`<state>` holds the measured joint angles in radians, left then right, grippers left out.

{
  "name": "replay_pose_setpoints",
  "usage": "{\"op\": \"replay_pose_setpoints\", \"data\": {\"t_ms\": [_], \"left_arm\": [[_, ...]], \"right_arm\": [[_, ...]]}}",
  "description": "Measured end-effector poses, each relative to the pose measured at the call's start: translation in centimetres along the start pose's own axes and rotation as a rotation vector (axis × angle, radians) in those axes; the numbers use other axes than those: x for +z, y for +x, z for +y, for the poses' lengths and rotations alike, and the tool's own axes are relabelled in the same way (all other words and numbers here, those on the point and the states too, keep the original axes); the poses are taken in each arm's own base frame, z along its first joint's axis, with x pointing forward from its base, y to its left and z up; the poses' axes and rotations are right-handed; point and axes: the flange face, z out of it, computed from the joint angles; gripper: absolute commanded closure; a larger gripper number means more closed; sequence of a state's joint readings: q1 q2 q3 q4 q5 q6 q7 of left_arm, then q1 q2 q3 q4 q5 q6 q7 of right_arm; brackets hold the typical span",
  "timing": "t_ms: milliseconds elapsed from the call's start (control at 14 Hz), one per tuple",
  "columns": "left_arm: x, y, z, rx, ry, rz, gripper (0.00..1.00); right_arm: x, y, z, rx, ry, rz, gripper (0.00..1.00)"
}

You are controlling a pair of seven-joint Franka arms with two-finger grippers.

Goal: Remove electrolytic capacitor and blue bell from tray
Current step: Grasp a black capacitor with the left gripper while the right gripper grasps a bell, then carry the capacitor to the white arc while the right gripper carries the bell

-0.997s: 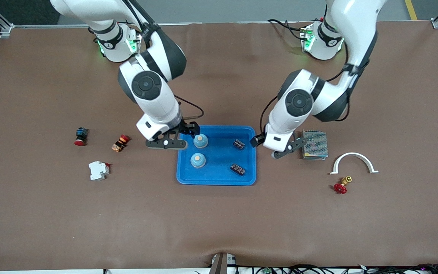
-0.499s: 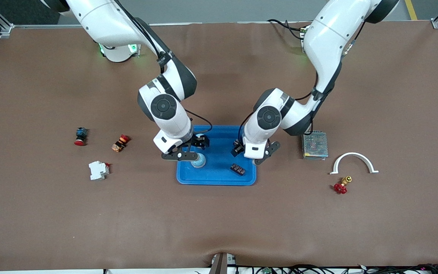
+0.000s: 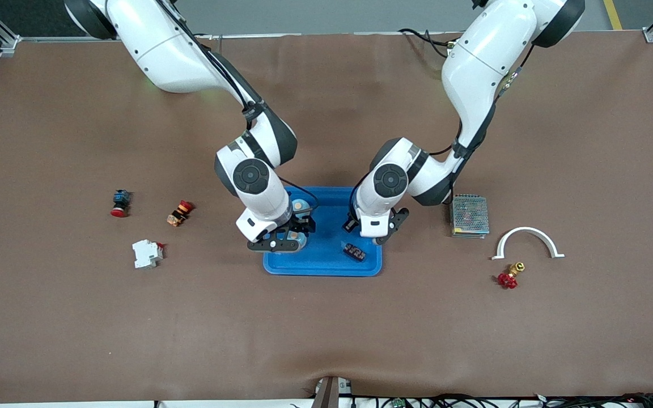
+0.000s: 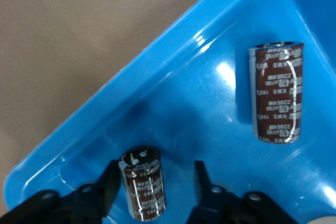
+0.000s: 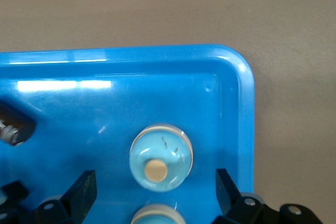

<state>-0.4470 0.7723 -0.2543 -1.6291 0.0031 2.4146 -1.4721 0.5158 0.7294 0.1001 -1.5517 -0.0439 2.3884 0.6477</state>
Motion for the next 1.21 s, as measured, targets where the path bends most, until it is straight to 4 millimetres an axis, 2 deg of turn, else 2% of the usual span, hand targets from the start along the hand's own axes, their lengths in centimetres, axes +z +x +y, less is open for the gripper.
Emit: {"op": "replay_pose_setpoints", "data": {"t_ms": [142,214,427,570,712,855,997,1211], "left_arm": [[0.5,-0.3,-0.1,0.002,0.009,-0.002,0.91],[0.6,-0.5,-0.2,0.003,0.013,-0.003,1.00],[0.3,-0.3,-0.1,0.001,0.025,-0.001,1.00],[-1.0,0.2,0.2,0.006,0.030,0.016,1.00],[-4.1,1.1,0.5,0.004,0.033,0.036,1.00],[-8.0,2.8,0.2,-0.011,0.043,0.055,1.00],[-11.7,6.0,-0.7,0.003,0.061,0.068,1.00],[-16.5,13.2,-3.1,0.024,0.070,0.075,1.00]], "right_arm": [[1.2,-0.1,0.2,-0.017,-0.016,0.003,0.00],[1.6,-0.2,0.2,-0.021,-0.022,0.002,0.00],[2.6,-0.2,0.3,-0.024,-0.013,0.014,0.00],[3.4,-0.3,0.3,-0.025,-0.012,0.013,0.00],[3.9,-0.4,0.3,-0.026,-0.012,0.012,0.00],[4.1,-0.5,0.2,-0.030,-0.011,0.012,0.00],[4.3,-0.8,-0.1,-0.036,-0.011,0.010,0.00],[4.7,-1.0,-0.4,-0.047,-0.011,0.015,0.00]]}}
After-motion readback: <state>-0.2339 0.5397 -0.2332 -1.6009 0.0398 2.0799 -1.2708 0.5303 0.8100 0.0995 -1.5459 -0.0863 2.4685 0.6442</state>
